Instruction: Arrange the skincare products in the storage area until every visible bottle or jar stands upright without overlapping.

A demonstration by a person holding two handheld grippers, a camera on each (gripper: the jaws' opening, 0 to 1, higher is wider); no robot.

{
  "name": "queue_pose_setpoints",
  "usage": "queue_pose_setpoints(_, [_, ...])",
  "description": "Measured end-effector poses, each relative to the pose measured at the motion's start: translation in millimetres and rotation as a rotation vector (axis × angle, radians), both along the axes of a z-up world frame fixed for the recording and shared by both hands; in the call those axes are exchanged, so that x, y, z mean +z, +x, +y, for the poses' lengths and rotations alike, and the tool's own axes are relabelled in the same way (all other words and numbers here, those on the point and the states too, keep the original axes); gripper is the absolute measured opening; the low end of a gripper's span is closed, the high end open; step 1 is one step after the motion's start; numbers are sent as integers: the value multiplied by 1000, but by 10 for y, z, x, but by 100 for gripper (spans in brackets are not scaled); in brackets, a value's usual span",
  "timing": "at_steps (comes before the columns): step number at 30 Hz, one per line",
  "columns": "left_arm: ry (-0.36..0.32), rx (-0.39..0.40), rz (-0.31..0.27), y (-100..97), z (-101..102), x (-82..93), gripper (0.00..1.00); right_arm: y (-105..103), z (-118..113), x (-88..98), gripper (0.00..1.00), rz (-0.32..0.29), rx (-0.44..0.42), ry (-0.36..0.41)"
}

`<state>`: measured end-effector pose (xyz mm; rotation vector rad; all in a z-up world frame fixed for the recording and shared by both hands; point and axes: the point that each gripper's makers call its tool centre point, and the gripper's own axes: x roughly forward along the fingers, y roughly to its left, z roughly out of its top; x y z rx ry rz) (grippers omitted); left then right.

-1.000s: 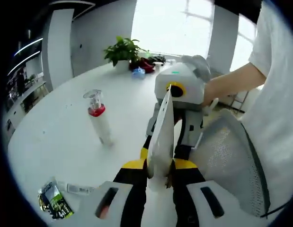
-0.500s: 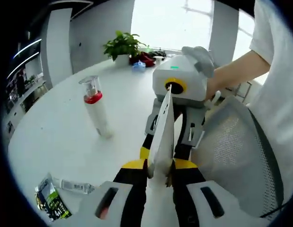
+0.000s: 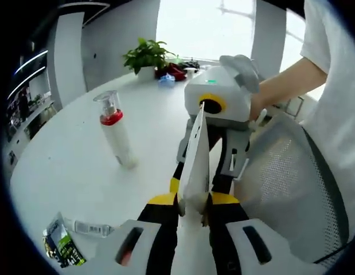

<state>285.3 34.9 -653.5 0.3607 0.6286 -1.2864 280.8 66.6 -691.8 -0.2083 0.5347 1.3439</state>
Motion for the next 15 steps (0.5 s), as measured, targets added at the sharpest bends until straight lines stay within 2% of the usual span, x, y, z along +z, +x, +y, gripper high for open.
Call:
queue_pose_setpoints(6, [4,-9,-12,19,-6,0,16,31,-12,-5,25,3,-32,0])
queue_pose_setpoints(12, [5,-20,-27,72,-28,2,16,70,-83,3,34,6,-98,1])
queue_pose_setpoints(15, [15,-33,-39,112,-40,2,16,82,-144,3,43,8,-134,0])
